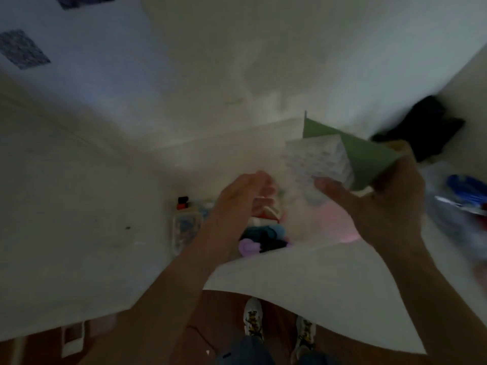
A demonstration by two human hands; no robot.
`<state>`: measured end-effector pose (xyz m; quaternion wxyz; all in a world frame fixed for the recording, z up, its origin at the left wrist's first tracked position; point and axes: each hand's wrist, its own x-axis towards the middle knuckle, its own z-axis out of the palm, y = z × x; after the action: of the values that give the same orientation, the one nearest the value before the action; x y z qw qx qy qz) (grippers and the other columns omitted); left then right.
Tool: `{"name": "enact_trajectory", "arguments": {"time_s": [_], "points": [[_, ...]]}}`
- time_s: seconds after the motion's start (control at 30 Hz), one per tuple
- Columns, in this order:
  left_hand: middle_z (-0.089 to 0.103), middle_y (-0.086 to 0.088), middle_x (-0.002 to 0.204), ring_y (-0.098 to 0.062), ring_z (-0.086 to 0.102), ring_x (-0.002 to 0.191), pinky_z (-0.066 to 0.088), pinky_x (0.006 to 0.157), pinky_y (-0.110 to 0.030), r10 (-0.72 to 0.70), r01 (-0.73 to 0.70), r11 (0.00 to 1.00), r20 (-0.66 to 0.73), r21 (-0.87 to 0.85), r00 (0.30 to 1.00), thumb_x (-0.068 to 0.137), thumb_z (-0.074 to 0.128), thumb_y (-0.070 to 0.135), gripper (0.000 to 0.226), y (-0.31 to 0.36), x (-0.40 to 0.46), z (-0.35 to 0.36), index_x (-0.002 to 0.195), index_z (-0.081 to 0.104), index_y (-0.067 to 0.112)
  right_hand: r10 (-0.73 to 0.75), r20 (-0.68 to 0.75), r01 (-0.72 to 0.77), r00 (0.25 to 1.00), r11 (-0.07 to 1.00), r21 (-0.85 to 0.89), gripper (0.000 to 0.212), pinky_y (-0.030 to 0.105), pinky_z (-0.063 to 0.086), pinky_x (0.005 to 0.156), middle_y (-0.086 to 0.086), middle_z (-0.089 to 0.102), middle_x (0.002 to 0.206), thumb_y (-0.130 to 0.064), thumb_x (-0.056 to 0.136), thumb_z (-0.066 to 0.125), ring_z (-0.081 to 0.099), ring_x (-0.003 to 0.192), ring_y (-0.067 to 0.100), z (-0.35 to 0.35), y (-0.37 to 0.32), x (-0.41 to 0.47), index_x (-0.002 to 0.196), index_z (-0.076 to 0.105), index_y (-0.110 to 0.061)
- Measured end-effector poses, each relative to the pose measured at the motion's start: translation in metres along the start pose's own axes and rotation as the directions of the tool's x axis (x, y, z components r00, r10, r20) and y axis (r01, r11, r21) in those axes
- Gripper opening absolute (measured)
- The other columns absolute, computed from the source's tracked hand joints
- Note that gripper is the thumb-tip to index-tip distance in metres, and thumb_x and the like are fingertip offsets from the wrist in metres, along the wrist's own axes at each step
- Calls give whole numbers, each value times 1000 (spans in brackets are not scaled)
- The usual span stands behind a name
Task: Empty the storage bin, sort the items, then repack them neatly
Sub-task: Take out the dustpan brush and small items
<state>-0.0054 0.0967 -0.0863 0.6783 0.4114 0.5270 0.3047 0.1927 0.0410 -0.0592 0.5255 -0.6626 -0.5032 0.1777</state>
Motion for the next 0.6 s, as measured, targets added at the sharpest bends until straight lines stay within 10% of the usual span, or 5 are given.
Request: {"name": "enact_trajectory", "arguments": {"time_s": [0.13, 0.27, 0.6], "points": [[70, -16, 117, -36, 69, 102, 53, 95, -51, -280, 395, 892, 417, -220, 865, 73, 69, 65, 71, -7, -45, 86, 123, 64, 17, -358, 73, 364, 931, 893, -264, 40, 15, 47, 77, -15, 63, 109, -21, 74, 86, 58, 94, -6, -76, 17, -61, 95, 53, -15], [72, -15, 112, -31, 71, 97, 59, 79, -44, -362, 463, 868, 407, -180, 838, 81, 77, 39, 34, -61, -61, 146, 109, 73, 19, -507, 208, 545, 836, 730, -412, 44, 43, 52, 89, 12, 66, 120, -4, 67, 86, 63, 113, 23, -114, 85, -118, 96, 53, -10], [75, -4, 103, -22, 71, 97, 57, 90, -43, -420, 427, 904, 259, 32, 870, 92, 68, 24, 10, -194, -35, 186, 99, 74, 27, 116, 531, 94, 839, 931, -352, 66, 29, 47, 104, -10, 30, 153, -29, 76, 72, 39, 135, 10, -143, 198, -192, 137, 47, -25]]}}
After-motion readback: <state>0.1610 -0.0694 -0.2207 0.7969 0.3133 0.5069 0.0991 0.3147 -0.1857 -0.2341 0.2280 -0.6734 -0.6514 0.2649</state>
